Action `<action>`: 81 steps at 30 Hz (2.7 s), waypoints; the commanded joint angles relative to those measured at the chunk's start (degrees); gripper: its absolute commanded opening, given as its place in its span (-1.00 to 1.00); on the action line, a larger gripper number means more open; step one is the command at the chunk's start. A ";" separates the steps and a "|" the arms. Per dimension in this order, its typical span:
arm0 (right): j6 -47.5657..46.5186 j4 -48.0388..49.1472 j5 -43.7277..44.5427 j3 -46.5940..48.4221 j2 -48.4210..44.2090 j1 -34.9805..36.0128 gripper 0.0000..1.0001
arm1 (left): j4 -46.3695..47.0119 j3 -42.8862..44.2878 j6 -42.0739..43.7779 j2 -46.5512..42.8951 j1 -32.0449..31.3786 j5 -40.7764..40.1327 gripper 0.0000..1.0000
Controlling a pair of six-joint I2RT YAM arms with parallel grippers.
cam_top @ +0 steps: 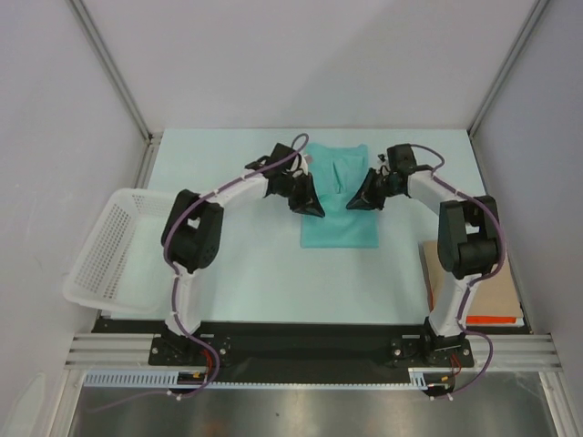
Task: Fold and stack the t-shirts
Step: Fold the tshirt
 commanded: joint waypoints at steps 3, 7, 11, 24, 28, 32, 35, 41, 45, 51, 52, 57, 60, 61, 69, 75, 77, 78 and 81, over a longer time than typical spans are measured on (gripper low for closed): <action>9.73 18.32 -9.93 -2.30 6.22 -0.99 -0.95 | 4.98 1.88 -0.55 6.50 0.08 6.18 -0.79; 13.16 23.16 -11.17 -2.83 8.77 -1.43 -0.99 | 5.51 3.55 0.68 9.49 0.17 6.19 -0.79; 15.01 26.77 -12.14 -3.35 10.10 -3.45 -1.00 | 4.72 6.28 1.73 12.83 1.66 4.87 -0.80; 12.30 22.04 -11.08 5.07 17.03 -10.92 -1.00 | 7.09 19.01 -3.10 22.85 7.19 8.12 -0.75; 7.47 11.00 -9.42 15.78 19.06 -11.80 -0.99 | 4.81 23.24 -2.93 22.95 7.37 7.86 -0.75; 3.07 1.03 -7.30 22.31 17.23 -12.16 -0.96 | 5.85 16.06 -2.05 15.93 6.76 6.98 -0.72; 1.39 0.67 -9.49 16.97 12.24 -11.20 -0.93 | 8.40 8.58 -2.66 10.12 4.66 7.15 -0.70; 4.81 11.48 -16.08 1.22 8.34 -9.26 -0.88 | 10.52 2.33 -3.80 8.35 0.87 8.82 -0.72; 4.30 14.29 -16.62 -3.52 8.87 -9.26 -0.86 | 11.23 -2.41 -3.64 8.00 0.87 7.17 -0.74; 4.03 19.39 -16.36 -10.74 8.78 -13.29 -0.88 | 5.25 -2.51 2.60 8.97 0.78 4.44 -0.77; 3.85 19.04 -16.09 -10.74 8.00 -13.39 -0.88 | 4.81 -2.68 3.05 8.36 0.69 3.30 -0.78; 2.10 13.43 -15.48 -9.68 4.30 -13.21 -0.88 | 0.86 -5.31 5.77 0.90 0.69 1.45 -0.76; 0.95 11.31 -14.95 -10.03 0.97 -11.29 -0.87 | -1.17 -7.77 7.61 -4.63 0.69 -0.58 -0.68; 0.69 11.39 -15.56 -10.99 0.35 -10.58 -0.86 | -1.34 -9.78 7.80 -5.79 0.61 -0.93 -0.64; -1.33 13.33 -15.04 -19.08 -1.24 -11.27 -0.78 | 1.99 -17.62 6.22 -6.15 1.13 -0.23 -0.51; -5.28 7.73 -11.36 -21.72 -2.29 -15.14 -0.76 | 4.99 -18.86 4.81 -3.08 2.54 0.04 -0.51; -5.90 4.64 -8.72 -21.55 -5.01 -15.06 -0.75 | 3.58 -18.94 4.81 -4.38 2.71 -0.93 -0.57; -5.91 3.93 -8.36 -21.55 -6.15 -15.06 -0.73 | 3.66 -20.07 4.72 -5.96 2.71 -1.28 -0.57; -6.26 -0.10 -5.91 -21.37 -10.46 -15.06 -0.40 | 2.62 -22.10 4.28 -11.50 2.63 -2.68 -0.46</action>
